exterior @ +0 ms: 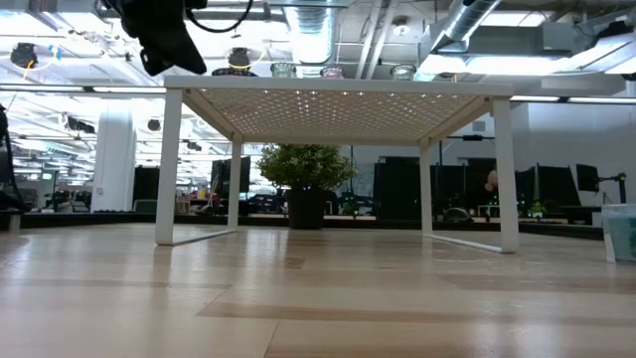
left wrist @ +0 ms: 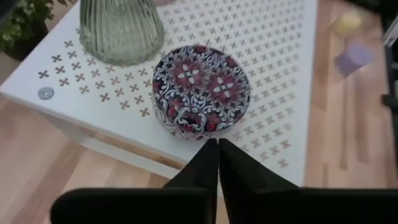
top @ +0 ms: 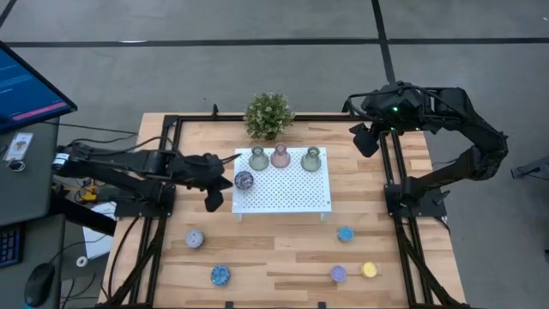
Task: Pick & Place candle stick holders
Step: Put the red patterned scented candle on the shelf
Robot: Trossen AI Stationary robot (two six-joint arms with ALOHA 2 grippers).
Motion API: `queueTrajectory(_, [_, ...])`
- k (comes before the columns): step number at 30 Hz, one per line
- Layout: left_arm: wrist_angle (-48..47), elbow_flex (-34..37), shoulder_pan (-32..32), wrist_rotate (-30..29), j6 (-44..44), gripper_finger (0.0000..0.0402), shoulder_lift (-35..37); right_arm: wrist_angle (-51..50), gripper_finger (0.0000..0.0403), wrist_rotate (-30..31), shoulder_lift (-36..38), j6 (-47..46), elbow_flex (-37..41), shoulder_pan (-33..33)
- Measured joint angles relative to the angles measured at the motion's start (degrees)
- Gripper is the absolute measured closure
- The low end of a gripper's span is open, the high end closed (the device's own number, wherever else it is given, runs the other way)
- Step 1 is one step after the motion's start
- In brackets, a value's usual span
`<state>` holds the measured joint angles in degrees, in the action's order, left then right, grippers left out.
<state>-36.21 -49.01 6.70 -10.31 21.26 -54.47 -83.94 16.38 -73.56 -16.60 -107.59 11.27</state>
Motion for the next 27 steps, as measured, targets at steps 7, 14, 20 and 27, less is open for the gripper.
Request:
queueTrajectory(7, [0.50, 0.00, -0.42, -0.73, -1.43, 0.0397, -3.87, 0.02, 0.0184, 0.00, 0.00, 0.00, 0.00, 0.00])
queueTrajectory(14, [6.50, 0.00, -2.04, -1.08, -2.00, 0.0398, -7.14, 0.07, 0.0184, 0.00, 0.00, 0.02, 0.00, 0.00])
queueTrajectory(20, [11.97, 0.00, -2.28, 0.63, -2.70, 0.0398, -8.63, 0.07, 0.0184, -0.01, 0.00, 0.04, 0.00, 0.00])
queueTrajectory(27, [12.86, -1.38, -1.63, 2.49, -1.63, 0.0398, -9.39, 0.02, 0.0184, -0.11, 0.00, 0.02, 0.02, 0.00])
